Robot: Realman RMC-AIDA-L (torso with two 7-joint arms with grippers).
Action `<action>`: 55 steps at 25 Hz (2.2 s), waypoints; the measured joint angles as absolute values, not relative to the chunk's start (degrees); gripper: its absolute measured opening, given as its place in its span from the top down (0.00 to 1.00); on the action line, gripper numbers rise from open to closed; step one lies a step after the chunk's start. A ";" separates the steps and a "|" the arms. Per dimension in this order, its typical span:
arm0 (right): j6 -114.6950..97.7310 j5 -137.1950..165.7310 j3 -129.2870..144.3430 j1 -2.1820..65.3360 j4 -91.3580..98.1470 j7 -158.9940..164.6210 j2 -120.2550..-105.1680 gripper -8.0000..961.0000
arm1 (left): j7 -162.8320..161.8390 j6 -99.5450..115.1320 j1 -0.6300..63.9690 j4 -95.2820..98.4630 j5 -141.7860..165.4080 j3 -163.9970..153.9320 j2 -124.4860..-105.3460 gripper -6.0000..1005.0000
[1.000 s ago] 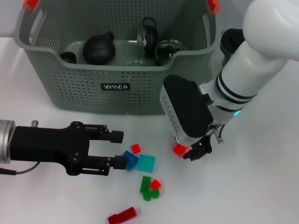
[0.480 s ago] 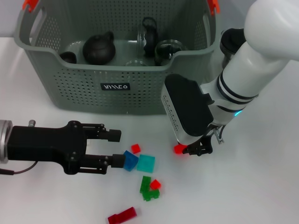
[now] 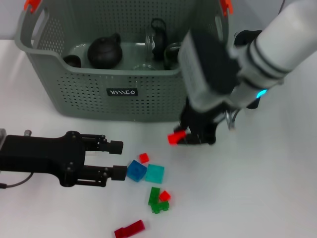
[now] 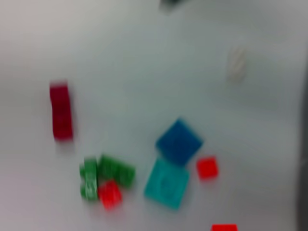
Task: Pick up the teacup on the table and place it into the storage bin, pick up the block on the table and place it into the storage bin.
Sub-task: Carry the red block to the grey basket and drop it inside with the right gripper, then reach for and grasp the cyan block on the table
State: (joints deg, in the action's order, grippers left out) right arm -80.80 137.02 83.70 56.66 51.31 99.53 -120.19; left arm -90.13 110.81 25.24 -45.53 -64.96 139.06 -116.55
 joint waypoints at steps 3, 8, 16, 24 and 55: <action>-86.61 133.94 76.75 55.19 57.49 99.99 -120.22 0.74 | -90.60 111.51 25.30 -45.53 -65.00 140.12 -116.19 0.28; -91.68 129.40 65.07 54.90 63.22 101.41 -119.81 0.73 | -89.91 111.94 25.56 -45.75 -65.04 141.18 -116.02 0.28; -81.33 128.03 54.89 55.53 61.40 104.59 -119.37 0.70 | -89.77 111.17 26.56 -45.57 -64.85 141.23 -115.87 0.28; -69.48 128.17 54.81 56.57 52.23 107.51 -118.23 0.67 | -89.17 110.67 26.80 -45.52 -64.38 140.83 -115.88 0.28; -97.99 129.31 64.88 54.28 66.96 123.55 -119.28 0.11 | -87.31 110.56 26.57 -45.56 -59.55 140.65 -115.43 0.27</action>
State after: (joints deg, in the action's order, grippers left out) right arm -97.99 129.31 64.88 54.28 66.96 123.55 -119.28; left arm -87.31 110.56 26.57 -45.56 -59.55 140.65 -115.43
